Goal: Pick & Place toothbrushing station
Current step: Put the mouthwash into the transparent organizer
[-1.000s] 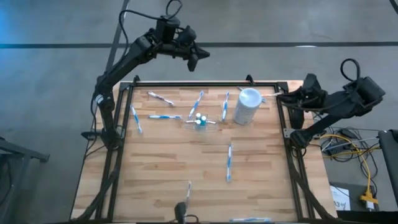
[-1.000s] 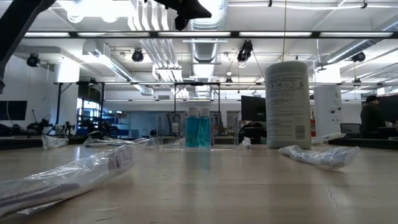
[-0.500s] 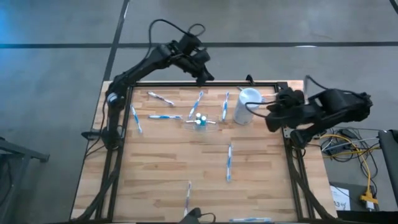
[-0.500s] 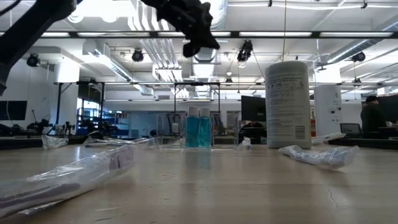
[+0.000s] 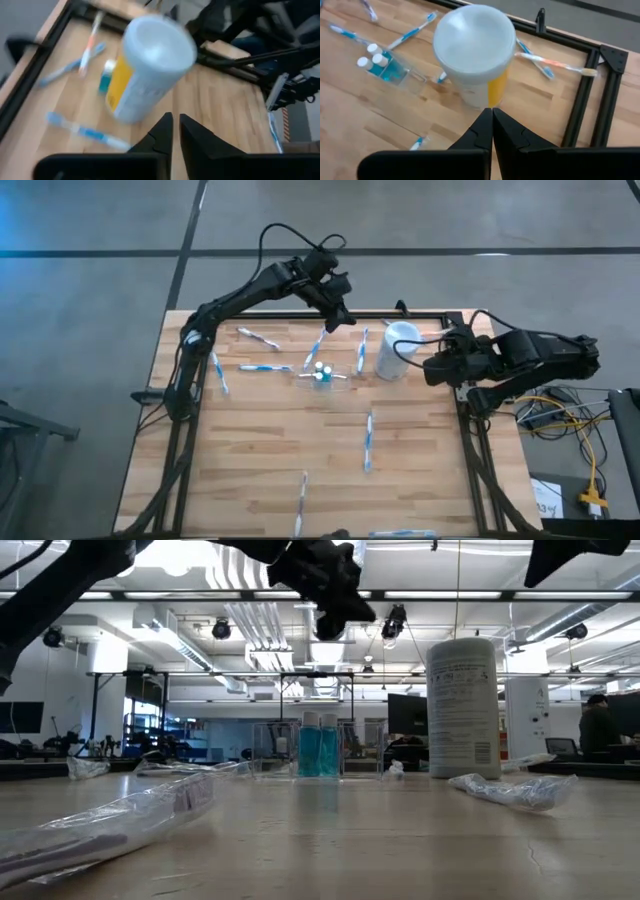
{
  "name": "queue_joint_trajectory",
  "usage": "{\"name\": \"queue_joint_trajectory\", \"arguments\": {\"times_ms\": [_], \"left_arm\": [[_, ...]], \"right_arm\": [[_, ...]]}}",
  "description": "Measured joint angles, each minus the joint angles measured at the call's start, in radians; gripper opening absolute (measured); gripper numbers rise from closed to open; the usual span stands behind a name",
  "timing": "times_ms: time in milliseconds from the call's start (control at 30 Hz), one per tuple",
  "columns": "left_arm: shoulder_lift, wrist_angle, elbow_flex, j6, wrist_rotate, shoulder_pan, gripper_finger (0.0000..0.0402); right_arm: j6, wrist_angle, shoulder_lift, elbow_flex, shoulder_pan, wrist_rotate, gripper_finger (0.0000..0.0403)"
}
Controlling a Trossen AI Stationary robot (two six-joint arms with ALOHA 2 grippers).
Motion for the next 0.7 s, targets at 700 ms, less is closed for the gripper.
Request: {"name": "queue_joint_trajectory", "arguments": {"times_ms": [700], "left_arm": [[0.063, 0.147, -0.049, -0.073, -0.046, -0.015, 0.0034]], "right_arm": [[-0.003, 0.118, -0.258, -0.441, -0.104, -0.027, 0.0008]]}}
